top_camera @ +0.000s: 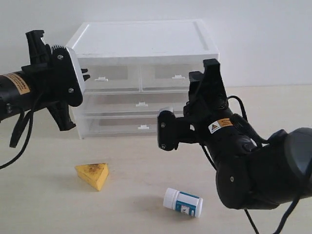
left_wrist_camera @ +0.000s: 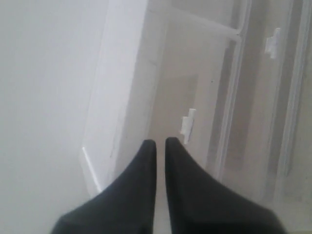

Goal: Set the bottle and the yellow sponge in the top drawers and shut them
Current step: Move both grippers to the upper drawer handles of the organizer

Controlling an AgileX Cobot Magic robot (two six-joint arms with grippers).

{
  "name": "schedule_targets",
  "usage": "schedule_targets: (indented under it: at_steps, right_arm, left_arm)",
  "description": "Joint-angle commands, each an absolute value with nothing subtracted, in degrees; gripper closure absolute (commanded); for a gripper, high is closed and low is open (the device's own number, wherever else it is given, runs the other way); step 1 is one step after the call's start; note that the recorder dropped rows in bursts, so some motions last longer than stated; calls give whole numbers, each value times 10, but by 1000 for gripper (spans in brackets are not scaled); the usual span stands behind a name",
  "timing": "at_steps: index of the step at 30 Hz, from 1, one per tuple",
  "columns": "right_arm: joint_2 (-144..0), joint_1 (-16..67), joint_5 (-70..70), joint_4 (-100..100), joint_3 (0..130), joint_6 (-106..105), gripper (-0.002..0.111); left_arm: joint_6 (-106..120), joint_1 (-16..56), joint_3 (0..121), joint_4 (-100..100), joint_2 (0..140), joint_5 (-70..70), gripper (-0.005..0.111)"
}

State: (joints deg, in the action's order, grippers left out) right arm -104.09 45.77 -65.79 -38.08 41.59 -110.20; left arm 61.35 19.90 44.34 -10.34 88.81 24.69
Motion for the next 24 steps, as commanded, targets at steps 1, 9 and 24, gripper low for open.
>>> schedule_targets:
  at_steps: [1, 9, 24]
  right_arm:
    - [-1046, 422, -700, -366, 413, -996, 68]
    - [-1047, 388, -677, -285, 414, -943, 68]
    - [-1047, 388, -610, -275, 425, -914, 68]
  left_arm:
    - [646, 201, 461, -92, 946, 262, 103]
    - [724, 201, 492, -45, 1013, 327, 103]
    - [879, 201, 550, 101, 1074, 366, 103]
